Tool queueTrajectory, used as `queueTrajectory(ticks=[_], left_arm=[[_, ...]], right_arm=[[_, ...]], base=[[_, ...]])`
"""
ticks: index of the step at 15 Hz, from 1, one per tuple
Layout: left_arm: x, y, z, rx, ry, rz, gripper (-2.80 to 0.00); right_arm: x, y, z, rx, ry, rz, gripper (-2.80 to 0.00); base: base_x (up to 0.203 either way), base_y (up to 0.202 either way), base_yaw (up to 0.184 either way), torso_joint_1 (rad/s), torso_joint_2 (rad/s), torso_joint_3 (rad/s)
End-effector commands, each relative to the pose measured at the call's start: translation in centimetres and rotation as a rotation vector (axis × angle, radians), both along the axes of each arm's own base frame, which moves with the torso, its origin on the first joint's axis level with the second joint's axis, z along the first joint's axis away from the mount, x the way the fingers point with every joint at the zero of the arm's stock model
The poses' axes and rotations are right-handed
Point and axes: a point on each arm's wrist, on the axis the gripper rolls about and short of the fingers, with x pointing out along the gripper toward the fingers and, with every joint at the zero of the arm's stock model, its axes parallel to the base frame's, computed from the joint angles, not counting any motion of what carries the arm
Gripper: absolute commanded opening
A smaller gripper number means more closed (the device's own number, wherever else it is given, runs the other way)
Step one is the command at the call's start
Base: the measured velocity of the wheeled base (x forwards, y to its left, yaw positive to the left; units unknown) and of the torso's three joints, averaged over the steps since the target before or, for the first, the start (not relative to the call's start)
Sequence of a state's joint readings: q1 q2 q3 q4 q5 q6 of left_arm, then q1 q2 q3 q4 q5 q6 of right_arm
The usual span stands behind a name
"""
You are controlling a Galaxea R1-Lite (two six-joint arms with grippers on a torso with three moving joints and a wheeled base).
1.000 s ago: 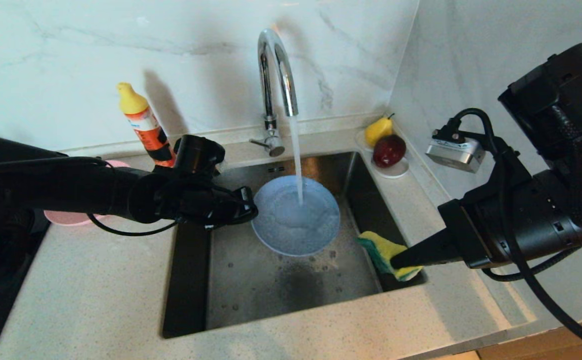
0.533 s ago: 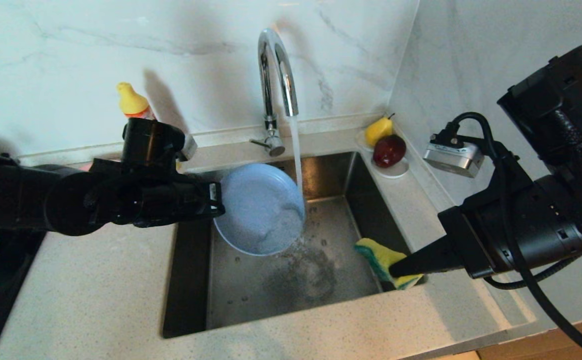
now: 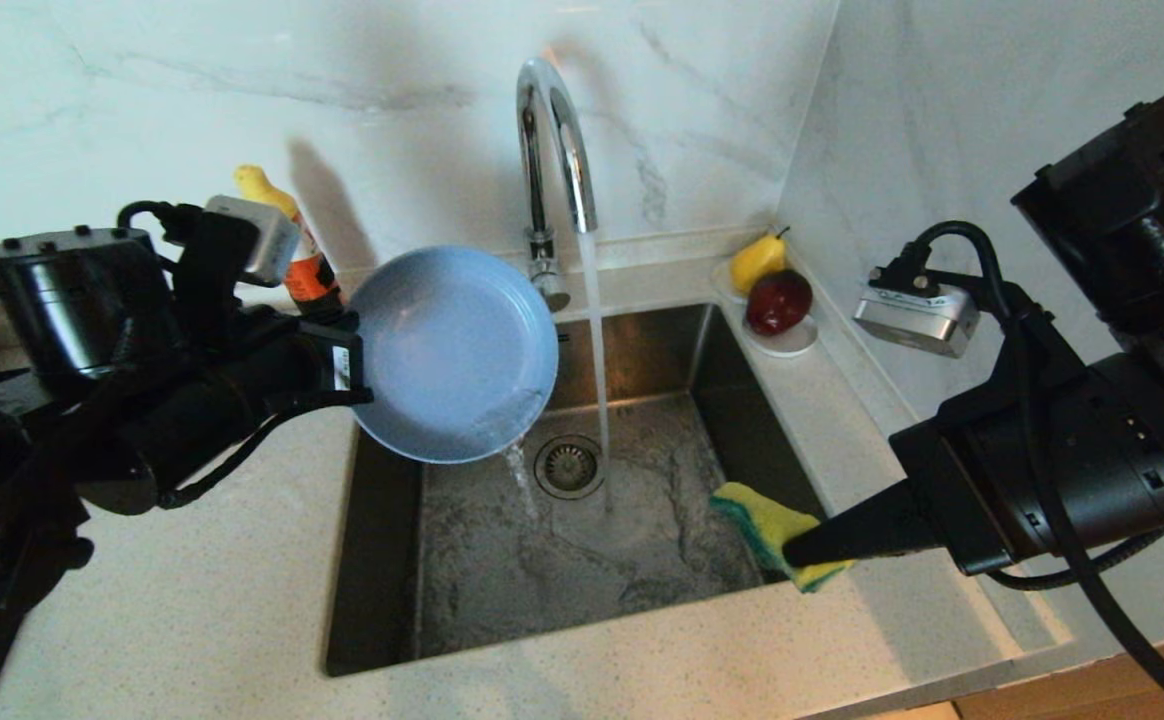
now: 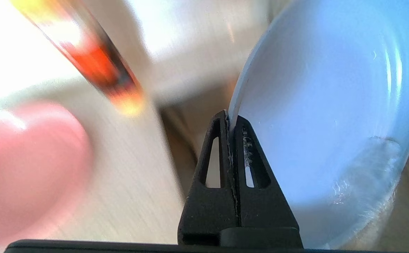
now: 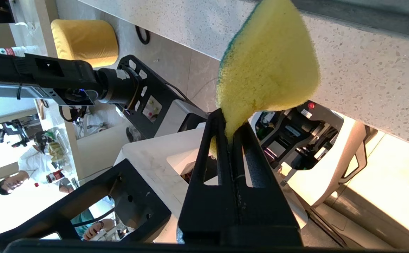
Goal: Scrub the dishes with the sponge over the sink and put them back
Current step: Wash the plate, then wipe the plate
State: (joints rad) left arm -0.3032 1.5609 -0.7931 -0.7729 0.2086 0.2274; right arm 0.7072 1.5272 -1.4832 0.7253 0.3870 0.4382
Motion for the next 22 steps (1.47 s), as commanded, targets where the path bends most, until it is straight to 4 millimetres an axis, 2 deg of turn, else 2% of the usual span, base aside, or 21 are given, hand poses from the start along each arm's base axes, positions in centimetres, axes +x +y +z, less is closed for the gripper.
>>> queueTrajectory(ticks=[1,6,9,13,16,18,22], left_arm=[[-1.4,0.5,1.4,-0.025,-0.117,0.002,-2.8],[-2.4,0.7,1.3,-0.039,-0.17,-0.036,-2.8],[-2.4,0.7,1.0,-0.092,-0.146,-0.051,-2.8],[-3.0,0.8,-0.1,-0.149,0.028,-0.067,-2.8],[-5.2,1.1,-0.6,-0.244,0.229,-0.194,-2.8],[-6.6,1.3,-1.1,-0.294,0.334,-0.281,-2.8],[-7.7,1.3,-2.7,-0.291,0.407,-0.322,-2.8]], right_arm=[[0.0,0.1,-0.1,-0.002,0.007,0.002,-2.8],[0.2,0.1,-0.3,-0.007,0.011,0.002,-2.8],[0.0,0.0,-0.3,-0.007,0.01,0.004,-2.8],[0.0,0.0,-0.2,-0.002,0.001,0.01,-2.8],[-0.1,0.4,0.3,0.014,-0.017,0.027,-2.8],[-0.3,1.2,0.5,0.021,-0.018,0.058,-2.8],[-0.2,3.7,1.0,0.037,-0.03,0.124,-2.8]], base=[[0.0,0.0,0.0,0.0,0.0,0.0],[0.0,0.0,0.0,0.0,0.0,0.0],[0.0,0.0,0.0,0.0,0.0,0.0],[0.0,0.0,0.0,0.0,0.0,0.0],[0.0,0.0,0.0,0.0,0.0,0.0],[0.0,0.0,0.0,0.0,0.0,0.0],[0.0,0.0,0.0,0.0,0.0,0.0]])
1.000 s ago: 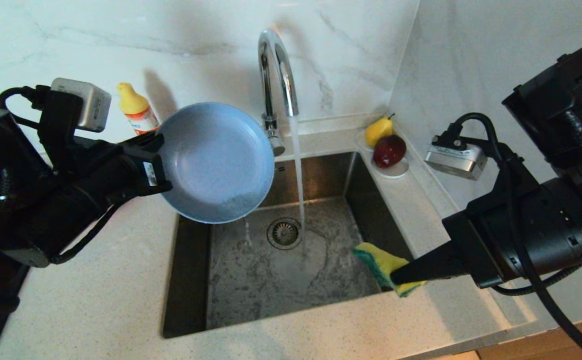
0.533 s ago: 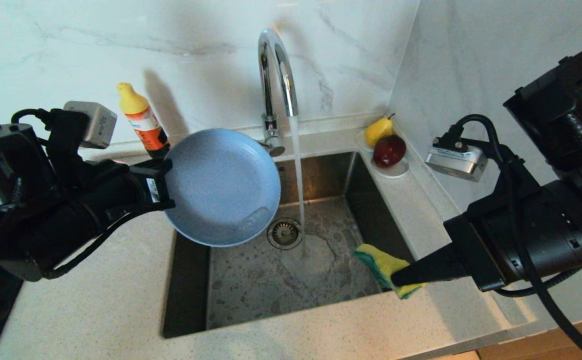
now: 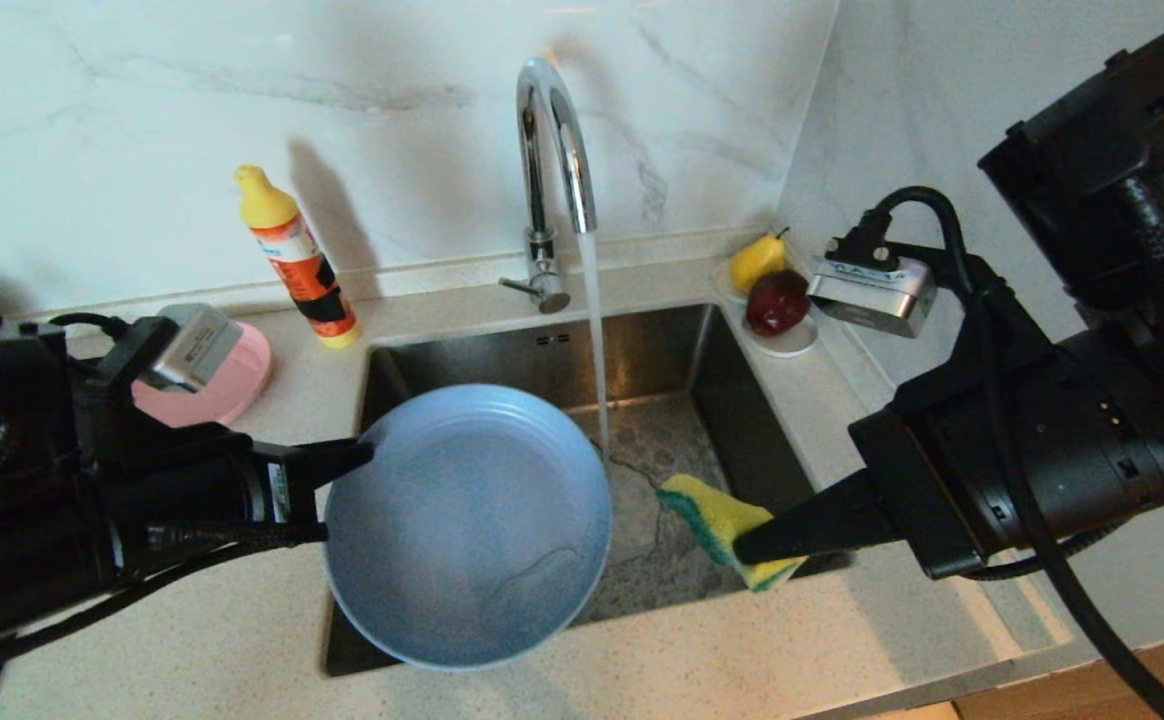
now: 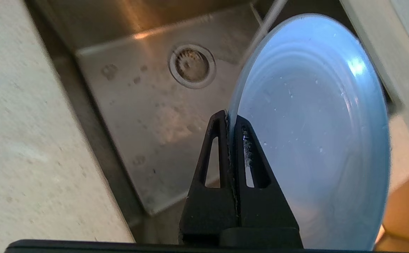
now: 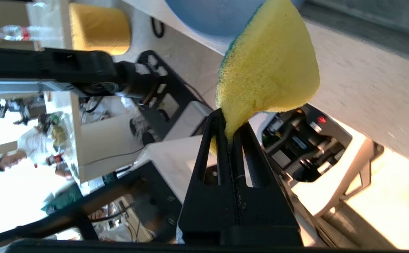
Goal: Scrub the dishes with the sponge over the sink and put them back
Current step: Wipe the plate
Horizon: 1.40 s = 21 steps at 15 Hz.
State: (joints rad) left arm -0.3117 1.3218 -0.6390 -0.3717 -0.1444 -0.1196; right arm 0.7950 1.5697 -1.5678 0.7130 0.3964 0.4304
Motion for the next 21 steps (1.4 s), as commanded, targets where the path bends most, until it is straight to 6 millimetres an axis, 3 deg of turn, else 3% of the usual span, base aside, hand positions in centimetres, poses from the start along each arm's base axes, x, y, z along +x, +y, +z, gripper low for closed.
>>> queueTrajectory(ticks=[1,6,14,21], left_arm=[[-1.2,0.2,-0.2,-0.014,-0.001,-0.046,-2.8],[-1.7,0.1,-0.9,-0.006,0.012,-0.093,-2.8],[-2.4,-0.3,-1.9,0.037,-0.078,-0.144,-2.8],[-1.7,-1.5,-3.1,0.106,-0.083,-0.209,-2.8]], right_arm=[[0.3,1.8,0.1,0.003,0.008,0.043,-2.8],[0.9,5.3,0.0,0.006,0.031,0.119,-2.8],[2.4,11.9,-3.6,-0.059,0.135,0.166,-2.8],[2.9,13.6,-5.6,-0.091,0.157,0.185,-2.8]], base=[[0.0,0.0,0.0,0.0,0.0,0.0],[0.0,0.0,0.0,0.0,0.0,0.0],[0.0,0.0,0.0,0.0,0.0,0.0],[0.0,0.0,0.0,0.0,0.0,0.0]])
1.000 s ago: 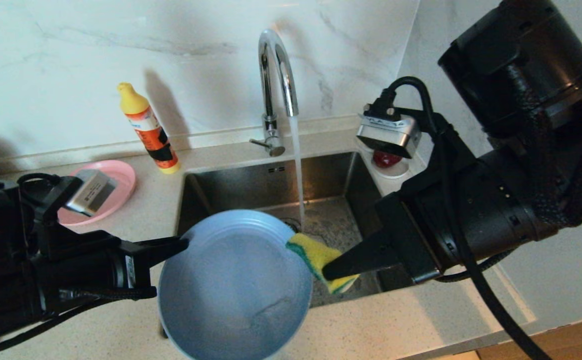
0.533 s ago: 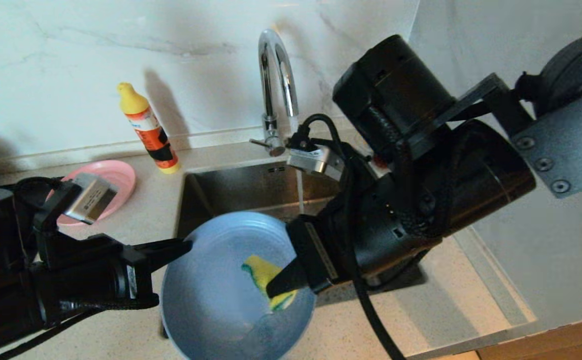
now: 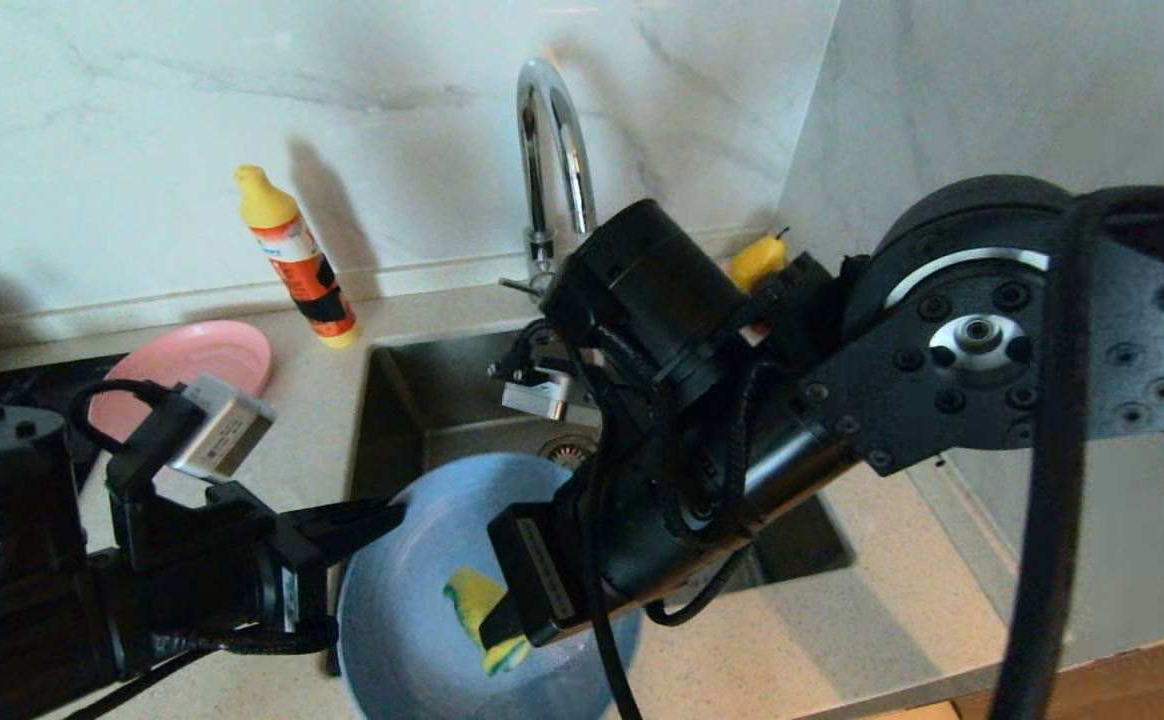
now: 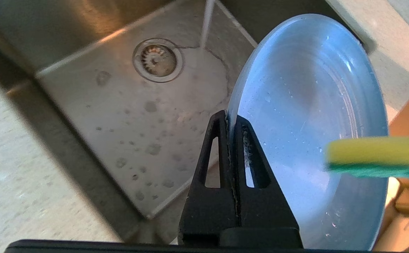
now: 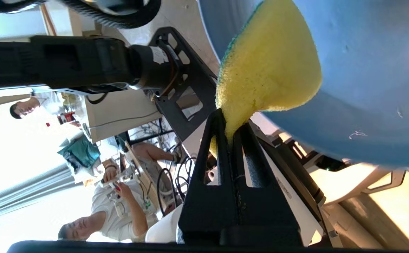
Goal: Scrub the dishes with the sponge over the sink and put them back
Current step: Wipe the plate
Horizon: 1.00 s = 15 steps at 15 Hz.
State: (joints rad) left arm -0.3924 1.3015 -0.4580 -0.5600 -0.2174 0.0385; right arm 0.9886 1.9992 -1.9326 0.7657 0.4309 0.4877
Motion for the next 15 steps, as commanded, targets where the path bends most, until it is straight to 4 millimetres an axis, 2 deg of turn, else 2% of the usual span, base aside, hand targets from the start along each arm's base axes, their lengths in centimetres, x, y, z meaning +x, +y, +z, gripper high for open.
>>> queueTrajectory(ticks=[1,4,6,12,15], left_arm=[[0.7,-0.6,-0.6,0.014,0.014,-0.015,-2.8],[1.3,-1.0,-0.8,0.018,-0.013,-0.011,-2.8],[1.4,-1.0,-0.5,0.01,-0.029,-0.01,-2.8],[0.9,-0.9,0.2,-0.002,-0.056,-0.003,-2.8],[0.6,-0.8,0.4,-0.009,-0.066,-0.006,-2.8]], right_arm=[[-0.1,0.8,-1.0,-0.023,0.023,0.018,-2.8],[-1.6,1.5,-0.8,-0.02,0.024,0.06,-2.8],[-1.9,2.2,-1.6,-0.036,0.036,0.076,-2.8],[-1.2,3.9,-4.6,-0.102,0.075,0.078,-2.8],[-0.6,3.8,-4.7,-0.099,0.073,0.064,-2.8]], base=[[0.0,0.0,0.0,0.0,0.0,0.0],[0.0,0.0,0.0,0.0,0.0,0.0],[0.0,0.0,0.0,0.0,0.0,0.0],[0.0,0.0,0.0,0.0,0.0,0.0],[0.0,0.0,0.0,0.0,0.0,0.0]])
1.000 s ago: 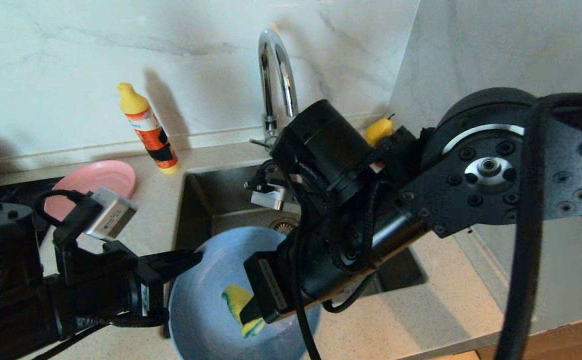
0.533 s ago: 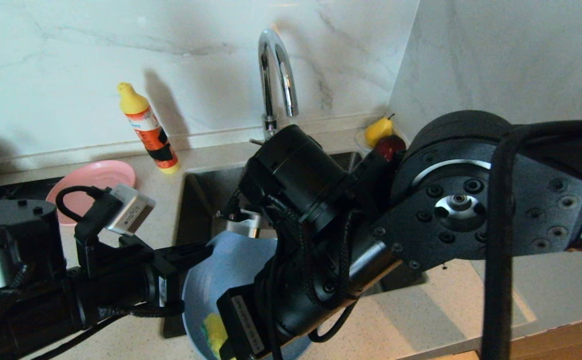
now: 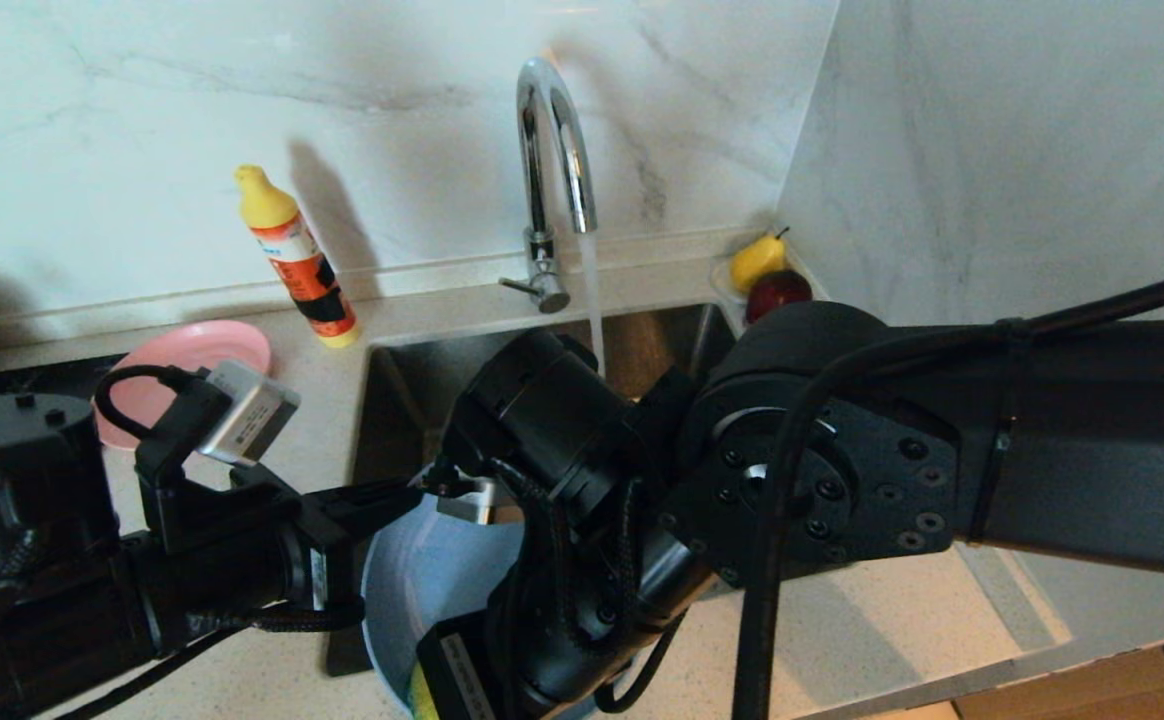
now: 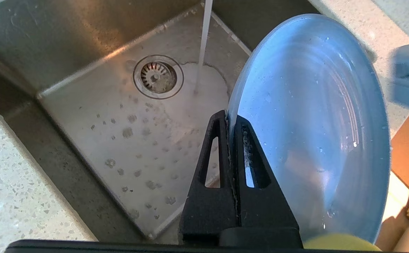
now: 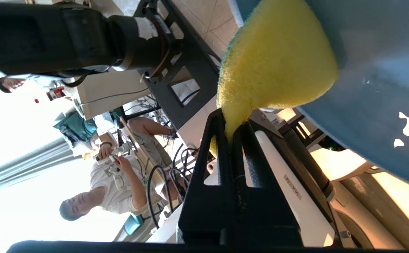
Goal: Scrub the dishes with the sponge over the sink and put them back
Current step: Wipe the plate
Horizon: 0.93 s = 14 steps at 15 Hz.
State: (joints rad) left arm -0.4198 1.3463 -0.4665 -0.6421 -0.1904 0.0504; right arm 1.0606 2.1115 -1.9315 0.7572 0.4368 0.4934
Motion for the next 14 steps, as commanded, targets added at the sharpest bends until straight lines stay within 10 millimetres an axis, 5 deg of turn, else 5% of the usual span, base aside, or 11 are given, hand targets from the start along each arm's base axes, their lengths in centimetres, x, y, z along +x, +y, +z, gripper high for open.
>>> queueTrajectory(ticks=[1,14], left_arm=[[-0.3,0.1,0.3,-0.007,-0.016,-0.003,-2.8],[-0.7,0.0,0.0,-0.008,-0.004,-0.019,-2.8]], right_arm=[[0.6,-0.1,-0.4,-0.01,0.009,-0.016,-2.8],[4.2,-3.3,2.0,0.07,-0.051,-0.14,-2.8]], base=[[0.0,0.0,0.0,0.0,0.0,0.0],[0.0,0.0,0.0,0.0,0.0,0.0]])
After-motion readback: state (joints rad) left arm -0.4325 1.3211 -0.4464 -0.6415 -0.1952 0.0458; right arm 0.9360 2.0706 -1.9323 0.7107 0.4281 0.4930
